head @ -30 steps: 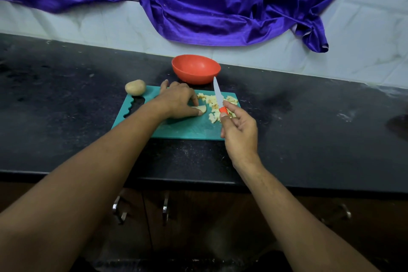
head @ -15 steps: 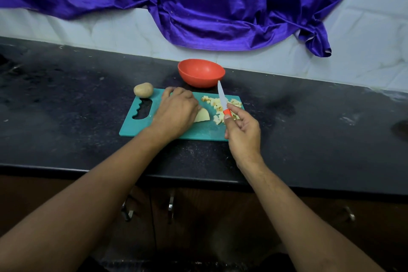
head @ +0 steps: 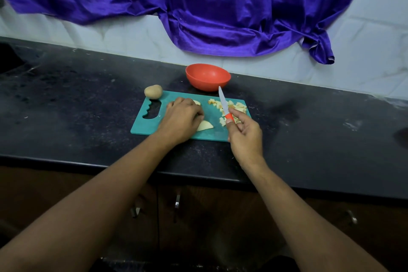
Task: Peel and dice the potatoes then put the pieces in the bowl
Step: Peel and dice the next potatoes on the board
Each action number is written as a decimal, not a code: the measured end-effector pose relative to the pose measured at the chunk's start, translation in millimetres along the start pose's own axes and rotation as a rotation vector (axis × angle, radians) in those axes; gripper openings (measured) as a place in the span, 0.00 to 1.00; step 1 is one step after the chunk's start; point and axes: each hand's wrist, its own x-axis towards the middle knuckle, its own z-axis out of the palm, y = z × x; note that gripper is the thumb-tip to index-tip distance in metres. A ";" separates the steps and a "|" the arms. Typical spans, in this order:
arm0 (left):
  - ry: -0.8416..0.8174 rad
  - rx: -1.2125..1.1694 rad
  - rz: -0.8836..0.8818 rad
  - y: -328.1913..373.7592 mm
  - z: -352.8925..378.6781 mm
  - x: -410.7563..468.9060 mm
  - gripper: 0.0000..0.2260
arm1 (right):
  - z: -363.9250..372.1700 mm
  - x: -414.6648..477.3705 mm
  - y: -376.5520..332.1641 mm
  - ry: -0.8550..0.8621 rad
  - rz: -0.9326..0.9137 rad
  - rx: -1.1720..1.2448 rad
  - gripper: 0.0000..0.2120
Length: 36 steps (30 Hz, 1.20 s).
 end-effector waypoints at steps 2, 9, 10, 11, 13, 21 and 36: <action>-0.048 -0.026 0.014 -2.7 0.9 6.8 0.11 | 0.1 0.4 0.6 -0.007 0.001 0.004 0.17; 0.025 -0.074 0.047 -5.4 -4.3 15.7 0.09 | -1.0 2.4 2.2 -0.004 0.004 -0.012 0.17; 0.102 -0.070 0.052 -5.2 -6.3 12.2 0.09 | -1.2 2.7 2.1 -0.006 0.006 -0.007 0.17; 0.177 -0.072 0.055 -4.8 -9.2 7.6 0.09 | -1.1 3.1 1.9 -0.008 0.009 -0.001 0.17; 0.264 -0.163 0.015 -7.6 -15.1 -2.3 0.11 | -0.7 4.2 3.1 -0.013 0.012 0.002 0.17; 0.148 -0.550 -0.164 -23.5 -41.3 -29.8 0.23 | -0.8 4.2 3.9 -0.026 0.004 -0.023 0.17; 0.061 -0.363 -0.037 -10.0 -18.9 -16.8 0.09 | -1.3 2.6 2.5 -0.018 0.014 -0.021 0.19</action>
